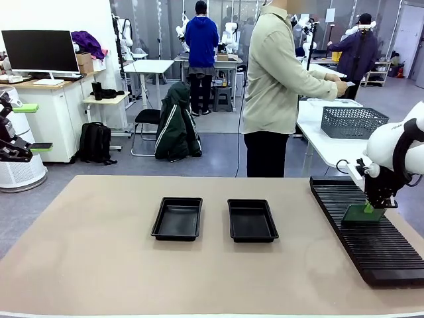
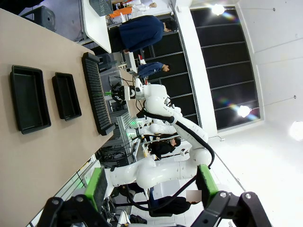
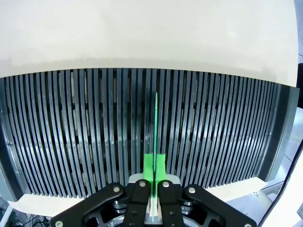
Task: Inspect and transfer BCBs to ESD trays.
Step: Pick up the Blank PCB from the PCB Rack and place it in the left ESD tray.
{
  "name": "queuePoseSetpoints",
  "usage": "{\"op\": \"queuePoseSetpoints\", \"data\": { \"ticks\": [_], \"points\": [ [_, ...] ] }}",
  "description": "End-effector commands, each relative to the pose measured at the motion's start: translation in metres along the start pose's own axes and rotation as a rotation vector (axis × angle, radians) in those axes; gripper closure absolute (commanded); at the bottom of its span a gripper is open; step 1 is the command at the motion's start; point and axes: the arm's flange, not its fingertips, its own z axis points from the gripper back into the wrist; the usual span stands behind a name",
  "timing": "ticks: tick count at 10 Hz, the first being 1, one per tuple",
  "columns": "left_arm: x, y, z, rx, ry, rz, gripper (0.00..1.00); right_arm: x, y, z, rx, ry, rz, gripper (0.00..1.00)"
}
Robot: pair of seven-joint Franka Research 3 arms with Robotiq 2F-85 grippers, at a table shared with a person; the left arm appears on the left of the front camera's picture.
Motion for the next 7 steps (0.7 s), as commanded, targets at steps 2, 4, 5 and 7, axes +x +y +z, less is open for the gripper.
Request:
{"op": "queuePoseSetpoints", "data": {
  "ticks": [2, 4, 5, 7],
  "points": [
    [0.000, -0.001, 0.001, 0.005, -0.006, -0.004, 0.00, -0.002, -0.004, 0.030, 0.031, 0.008, -0.015, 0.98],
    [0.000, -0.001, 0.001, 0.005, -0.006, -0.004, 0.00, -0.001, -0.009, 0.059, 0.061, 0.013, -0.034, 0.98],
    [0.000, -0.001, 0.001, 0.005, -0.006, -0.004, 0.00, 0.000, -0.012, 0.074, 0.064, 0.024, -0.047, 0.98],
    [0.000, -0.001, 0.001, 0.005, -0.006, -0.004, 0.00, 0.002, -0.016, 0.114, 0.090, 0.017, -0.066, 0.98]
  ]
}}
